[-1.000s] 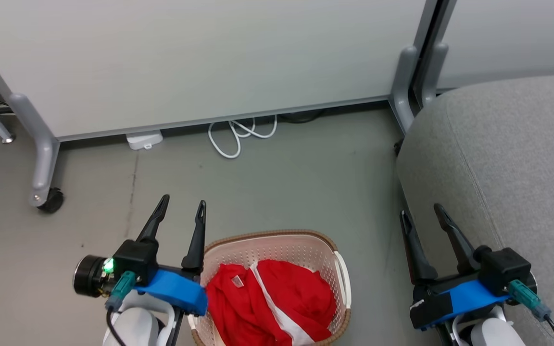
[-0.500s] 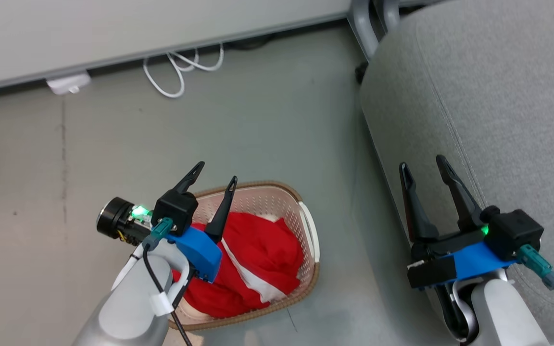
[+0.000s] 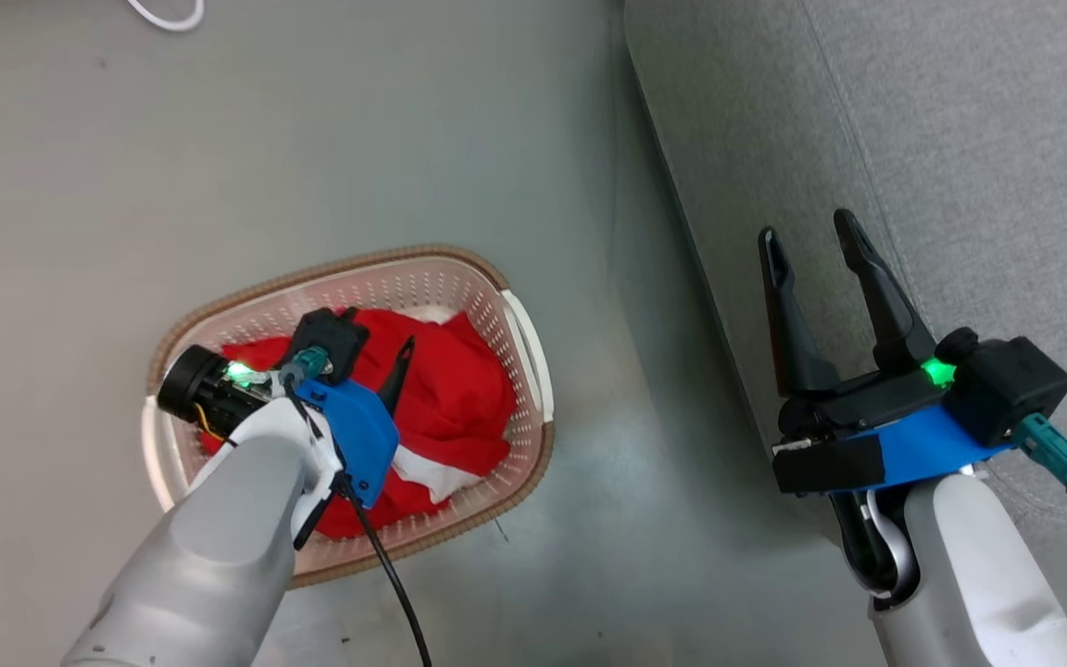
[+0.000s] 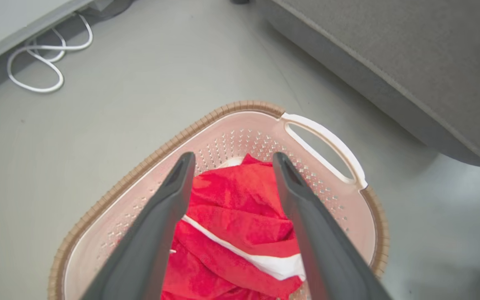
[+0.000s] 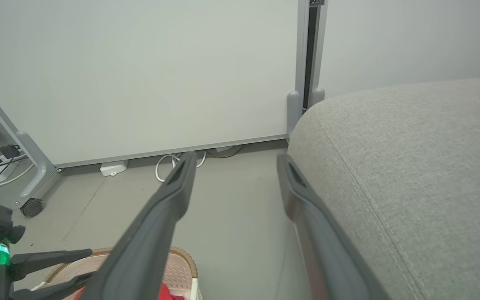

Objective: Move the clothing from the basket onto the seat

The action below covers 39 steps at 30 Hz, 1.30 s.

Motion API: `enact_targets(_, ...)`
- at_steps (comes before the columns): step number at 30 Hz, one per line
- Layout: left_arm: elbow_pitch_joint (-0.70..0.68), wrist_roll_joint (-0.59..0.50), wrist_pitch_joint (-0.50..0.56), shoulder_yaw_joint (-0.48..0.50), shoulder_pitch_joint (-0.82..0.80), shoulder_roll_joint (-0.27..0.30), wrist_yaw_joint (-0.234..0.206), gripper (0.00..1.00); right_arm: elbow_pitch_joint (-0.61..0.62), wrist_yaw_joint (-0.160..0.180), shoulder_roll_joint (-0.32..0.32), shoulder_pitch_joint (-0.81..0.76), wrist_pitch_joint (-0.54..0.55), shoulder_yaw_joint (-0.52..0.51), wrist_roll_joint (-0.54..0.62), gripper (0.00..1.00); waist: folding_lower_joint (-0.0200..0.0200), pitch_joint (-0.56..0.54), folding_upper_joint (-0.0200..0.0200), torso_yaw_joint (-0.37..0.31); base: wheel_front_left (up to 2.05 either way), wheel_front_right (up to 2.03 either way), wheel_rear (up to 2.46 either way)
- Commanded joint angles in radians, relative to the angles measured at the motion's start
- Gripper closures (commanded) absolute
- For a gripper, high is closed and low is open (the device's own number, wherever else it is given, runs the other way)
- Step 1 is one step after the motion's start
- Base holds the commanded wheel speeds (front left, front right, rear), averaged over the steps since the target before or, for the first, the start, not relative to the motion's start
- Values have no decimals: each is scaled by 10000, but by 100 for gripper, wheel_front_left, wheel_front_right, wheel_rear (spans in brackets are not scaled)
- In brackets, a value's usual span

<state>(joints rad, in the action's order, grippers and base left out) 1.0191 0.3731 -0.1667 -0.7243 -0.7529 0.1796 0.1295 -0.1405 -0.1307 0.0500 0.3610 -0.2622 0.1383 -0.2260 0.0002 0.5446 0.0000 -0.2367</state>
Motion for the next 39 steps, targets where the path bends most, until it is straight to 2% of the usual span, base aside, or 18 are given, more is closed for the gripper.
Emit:
enact_targets(1, 64, 103, 64, -55, -212, 62, 14, 0, 53, -1, 9, 202, -42, 15, -49, 0, -2, 483, 0, -272, 0, 0, 0)
enact_targets(9, 952, 1408, 1813, -824, -987, 105, 14, 0, 407, -1, 9, 595, -42, 140, -187, 0, -2, 1587, 0, -506, 0, 0, 0)
enact_targets(20, 1739, 3005, 3937, -862, -1648, 149, 15, 0, 1055, -1, 9, 888, -42, 124, -268, 0, -2, 2817, 0, -632, 0, 0, 0)
enact_targets(27, 1766, 3809, 4283, -643, -2016, 204, 15, 0, 1366, -1, 9, 947, -42, 200, -345, 0, -2, 3501, 0, -763, 0, 0, 0)
enact_targets(39, 2353, 4279, 4121, -431, -2663, 217, -54, 0, 1864, -1, 9, 947, -44, 271, -464, 0, -2, 4210, 0, -997, 0, 0, 0)
